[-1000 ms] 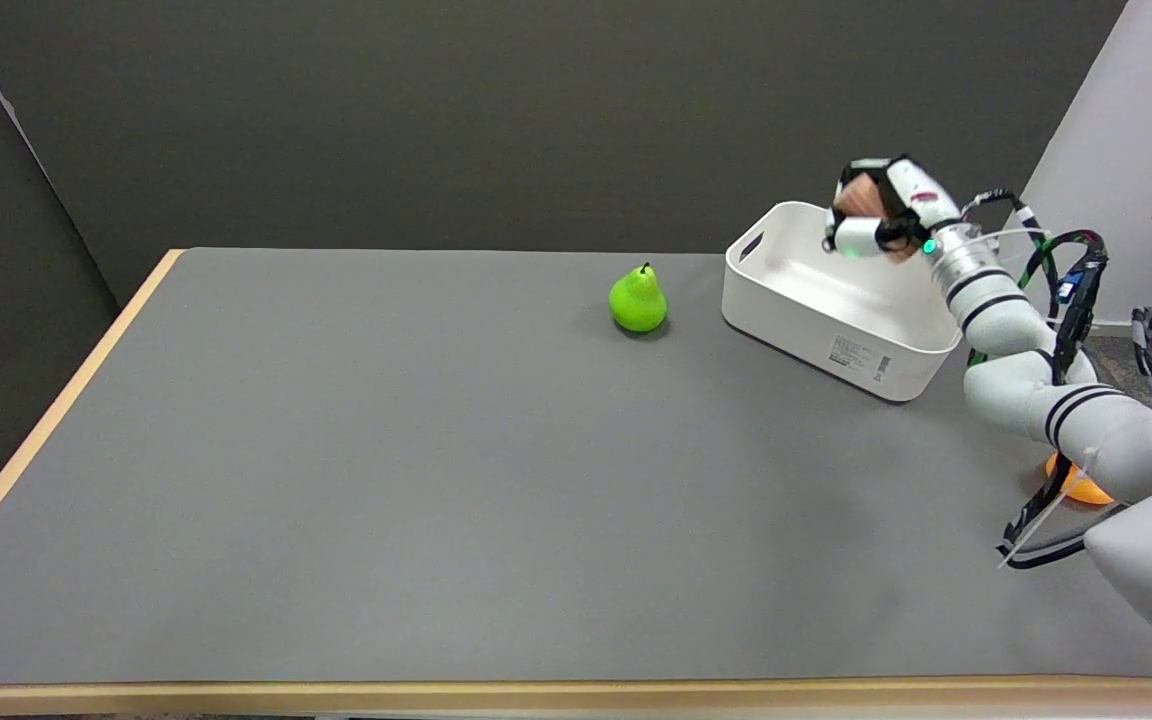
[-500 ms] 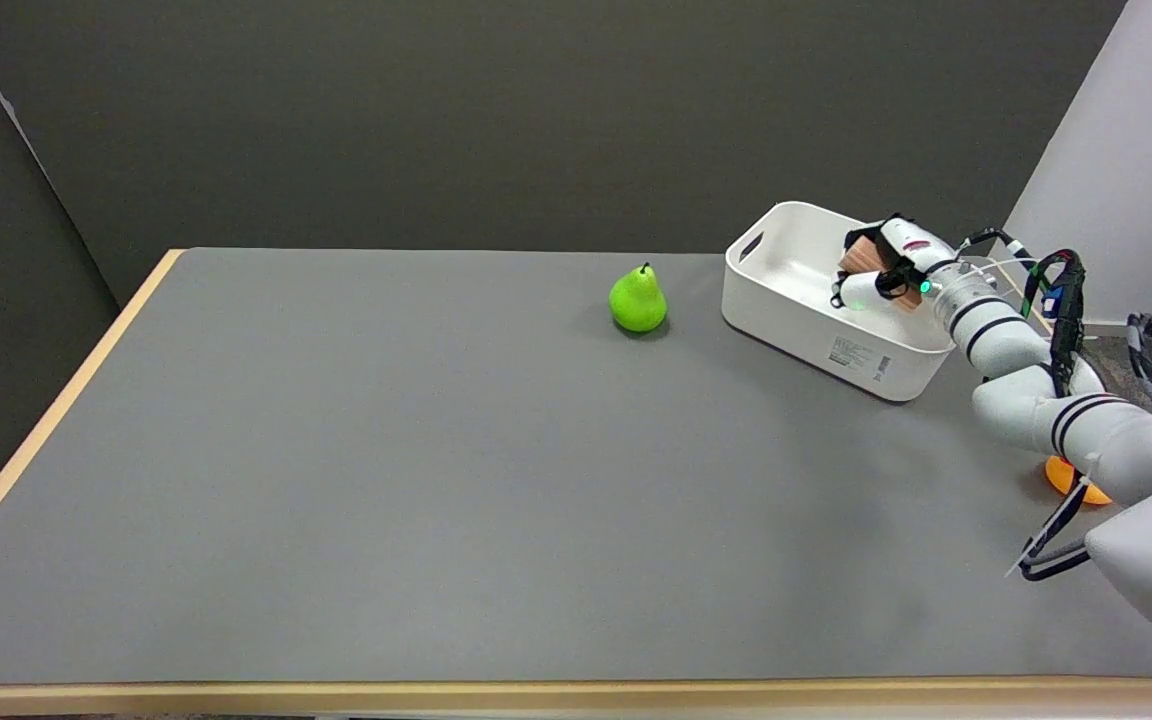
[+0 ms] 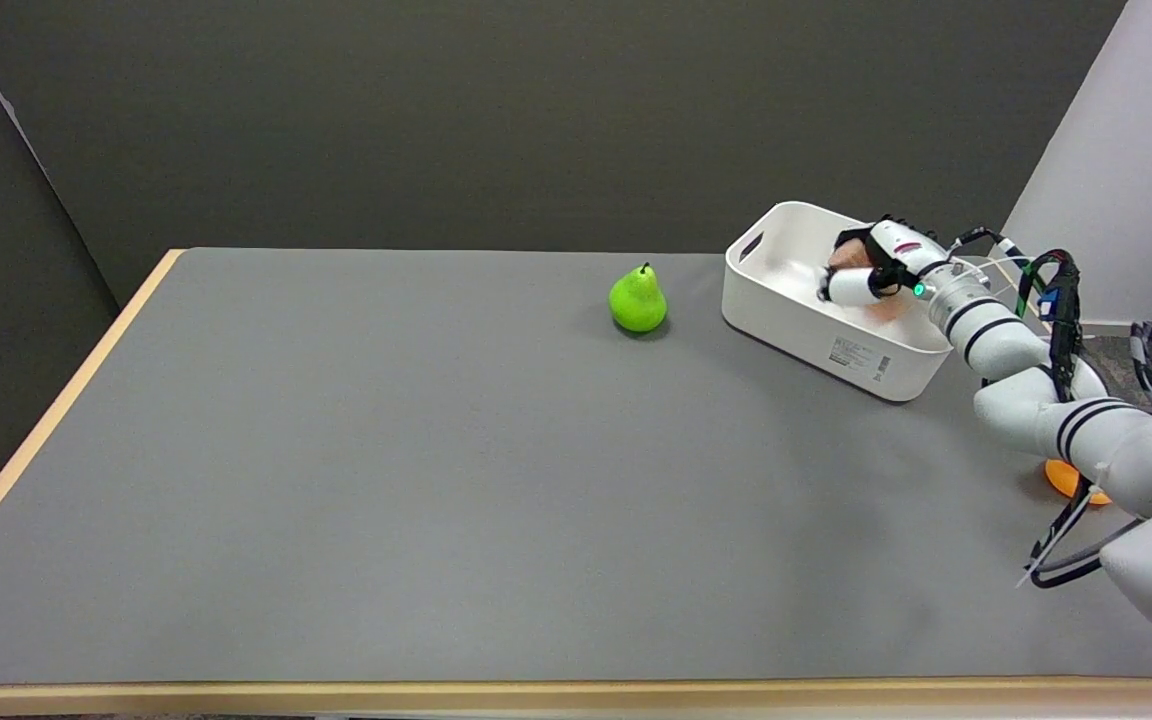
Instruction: Place the wooden cylinder in the white box.
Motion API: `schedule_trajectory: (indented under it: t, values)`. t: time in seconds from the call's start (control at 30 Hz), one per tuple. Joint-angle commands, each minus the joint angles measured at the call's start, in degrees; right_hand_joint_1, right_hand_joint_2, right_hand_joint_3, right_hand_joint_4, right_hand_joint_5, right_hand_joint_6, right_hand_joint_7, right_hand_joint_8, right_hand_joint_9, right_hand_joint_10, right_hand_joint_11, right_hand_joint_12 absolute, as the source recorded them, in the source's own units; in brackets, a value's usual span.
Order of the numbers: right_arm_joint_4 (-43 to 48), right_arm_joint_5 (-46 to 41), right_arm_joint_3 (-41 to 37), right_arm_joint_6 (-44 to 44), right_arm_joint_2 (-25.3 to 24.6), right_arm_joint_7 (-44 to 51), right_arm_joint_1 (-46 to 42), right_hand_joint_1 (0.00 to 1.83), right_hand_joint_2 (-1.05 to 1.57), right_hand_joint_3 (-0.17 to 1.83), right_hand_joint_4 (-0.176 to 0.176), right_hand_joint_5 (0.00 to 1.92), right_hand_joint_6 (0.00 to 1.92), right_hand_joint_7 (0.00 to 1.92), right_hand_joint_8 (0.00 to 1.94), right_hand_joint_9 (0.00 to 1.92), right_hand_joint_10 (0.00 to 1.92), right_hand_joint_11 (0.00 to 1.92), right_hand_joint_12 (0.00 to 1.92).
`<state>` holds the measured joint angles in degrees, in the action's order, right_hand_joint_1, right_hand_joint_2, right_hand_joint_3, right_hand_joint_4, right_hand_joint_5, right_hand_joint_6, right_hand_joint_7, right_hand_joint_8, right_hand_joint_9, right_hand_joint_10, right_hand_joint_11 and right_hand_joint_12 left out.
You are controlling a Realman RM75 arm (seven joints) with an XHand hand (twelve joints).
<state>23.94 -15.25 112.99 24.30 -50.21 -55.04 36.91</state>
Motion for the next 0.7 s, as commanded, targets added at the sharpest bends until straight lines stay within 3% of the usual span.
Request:
schedule_trajectory:
  t: [0.03,0.23,0.37,0.43,0.57,0.7]
  values:
    - [6.0,-0.7,-1.5,-2.1,2.4,-5.9,-4.7,0.24,0.55,0.9,0.012,0.05,0.3,0.04,0.14,0.0,0.35,0.0,1.05]
    - [7.3,-0.7,-3.1,-1.9,2.5,-6.5,-6.5,0.25,0.54,0.88,0.01,0.04,0.17,0.0,0.0,0.0,0.08,0.0,0.91]
    - [12.4,-0.9,-7.4,0.6,2.7,-6.5,-10.0,0.27,0.57,0.81,0.027,0.02,0.21,0.0,0.0,0.0,0.0,0.0,0.82]
    - [16.4,-2.6,-10.7,4.1,2.8,-6.5,-13.0,0.28,0.54,0.86,0.017,0.03,0.14,0.0,0.0,0.0,0.0,0.0,0.67]
    - [28.2,-15.2,-17.2,18.1,2.2,-6.0,-22.6,0.28,0.56,0.86,0.006,0.03,0.09,0.0,0.0,0.0,0.0,0.0,0.47]
    - [38.7,-24.4,-19.0,30.2,1.7,-4.2,-28.7,0.26,0.57,0.88,-0.005,0.04,0.11,0.0,0.0,0.0,0.0,0.0,0.45]
